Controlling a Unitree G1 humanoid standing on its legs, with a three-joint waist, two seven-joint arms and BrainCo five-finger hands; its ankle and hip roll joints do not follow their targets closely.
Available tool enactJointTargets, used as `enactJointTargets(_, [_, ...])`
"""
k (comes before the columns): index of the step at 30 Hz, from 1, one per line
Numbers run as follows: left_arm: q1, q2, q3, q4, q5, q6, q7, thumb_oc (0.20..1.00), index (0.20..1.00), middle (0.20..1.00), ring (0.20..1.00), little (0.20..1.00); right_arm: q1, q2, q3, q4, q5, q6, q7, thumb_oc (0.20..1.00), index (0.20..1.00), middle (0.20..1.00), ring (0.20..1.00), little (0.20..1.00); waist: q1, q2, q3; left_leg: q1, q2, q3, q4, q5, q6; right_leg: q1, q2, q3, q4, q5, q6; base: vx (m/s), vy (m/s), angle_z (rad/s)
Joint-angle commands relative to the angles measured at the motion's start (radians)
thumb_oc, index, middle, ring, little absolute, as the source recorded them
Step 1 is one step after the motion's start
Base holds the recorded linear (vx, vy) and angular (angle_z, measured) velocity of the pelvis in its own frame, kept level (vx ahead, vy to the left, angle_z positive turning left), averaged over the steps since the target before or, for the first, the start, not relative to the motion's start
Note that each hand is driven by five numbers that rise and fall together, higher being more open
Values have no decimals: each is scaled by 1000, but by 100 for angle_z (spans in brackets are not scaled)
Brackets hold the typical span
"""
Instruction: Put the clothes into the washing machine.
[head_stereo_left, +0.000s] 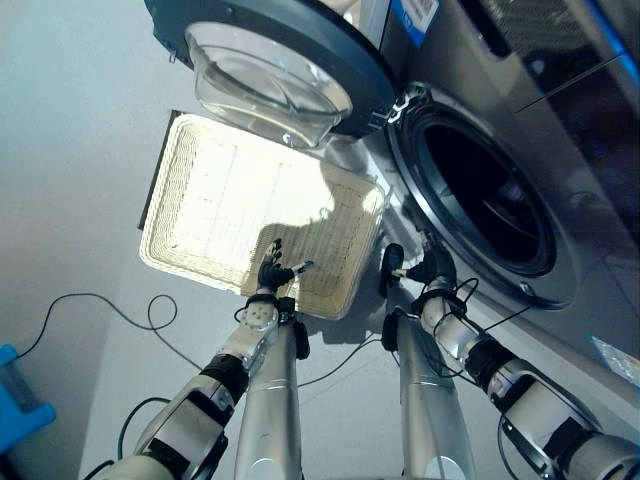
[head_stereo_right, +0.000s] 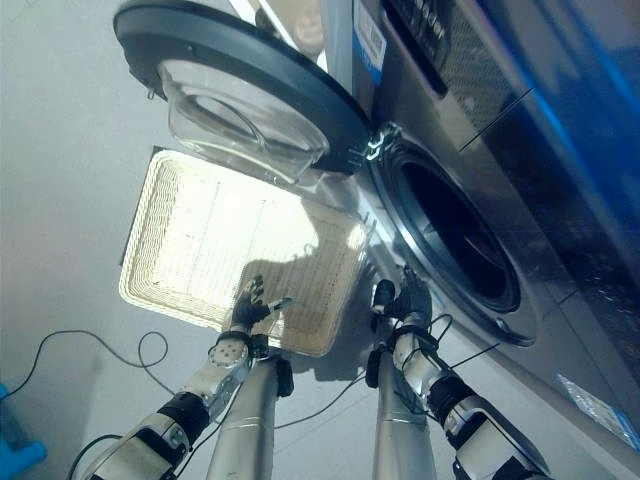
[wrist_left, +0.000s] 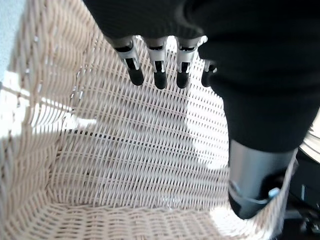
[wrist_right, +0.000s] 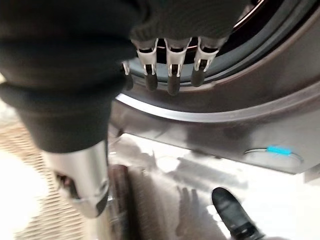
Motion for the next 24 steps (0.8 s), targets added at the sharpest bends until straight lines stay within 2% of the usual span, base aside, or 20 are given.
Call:
enactJointTargets(1, [0, -24, -27, 26, 134, -67, -21, 1000, 1000, 1000, 1000, 1000, 7, 23, 14, -3, 36, -47, 7, 1000, 1000, 1000, 1000, 1000, 41, 4, -17, 131, -59, 61, -102, 9, 37, 93, 5, -48, 161, -143, 83, 4, -40, 10])
enactJointTargets(4, [26, -25, -51, 50, 186, -92, -63, 1000, 1000, 1000, 1000, 1000, 35, 36, 2, 23, 55, -35, 45, 1000, 1000, 1000, 1000, 1000, 45, -8, -17, 235, -56, 49, -112, 4, 36, 198, 3, -47, 146, -149, 77, 48, -13, 5])
enactJointTargets(8, [70, -18, -73, 68, 246, -112, -69, 1000, 1000, 1000, 1000, 1000, 90, 45, -13, 48, 69, -45, 79, 1000, 1000, 1000, 1000, 1000, 45, -22, -20, 376, -48, 39, -140, 5, 29, 349, 3, -40, 101, -152, 74, 86, 8, 0])
enactJointTargets(11, [148, -4, -82, 86, 314, -144, -77, 1000, 1000, 1000, 1000, 1000, 190, 41, -25, 59, 68, -57, 171, 1000, 1000, 1000, 1000, 1000, 39, -39, -109, 490, -38, 37, -197, 7, 22, 476, 6, -29, 24, -149, 74, 223, 3, -9])
enactJointTargets(13, [165, 0, -84, 86, 328, -139, -76, 1000, 1000, 1000, 1000, 1000, 215, 41, -26, 59, 58, -54, 201, 1000, 1000, 1000, 1000, 1000, 38, -43, -132, 519, -37, 37, -216, 9, 21, 510, 8, -27, 1, -146, 76, 167, -10, -6])
enactJointTargets(20, [290, -4, -64, 170, 392, -105, -139, 1000, 1000, 1000, 1000, 1000, 346, 54, -3, 135, -48, -97, 313, 1000, 1000, 1000, 1000, 1000, 38, -59, -283, 670, -41, 19, -325, 19, 27, 674, 30, 13, -137, -119, 75, 216, -4, -8])
enactJointTargets(24, [323, -16, -55, 197, 429, -100, -166, 1000, 1000, 1000, 1000, 1000, 372, 63, -9, 144, -42, -84, 343, 1000, 1000, 1000, 1000, 1000, 38, -63, -339, 716, -42, 1, -372, 24, 29, 721, 43, 36, -195, -102, 72, 177, -6, -5])
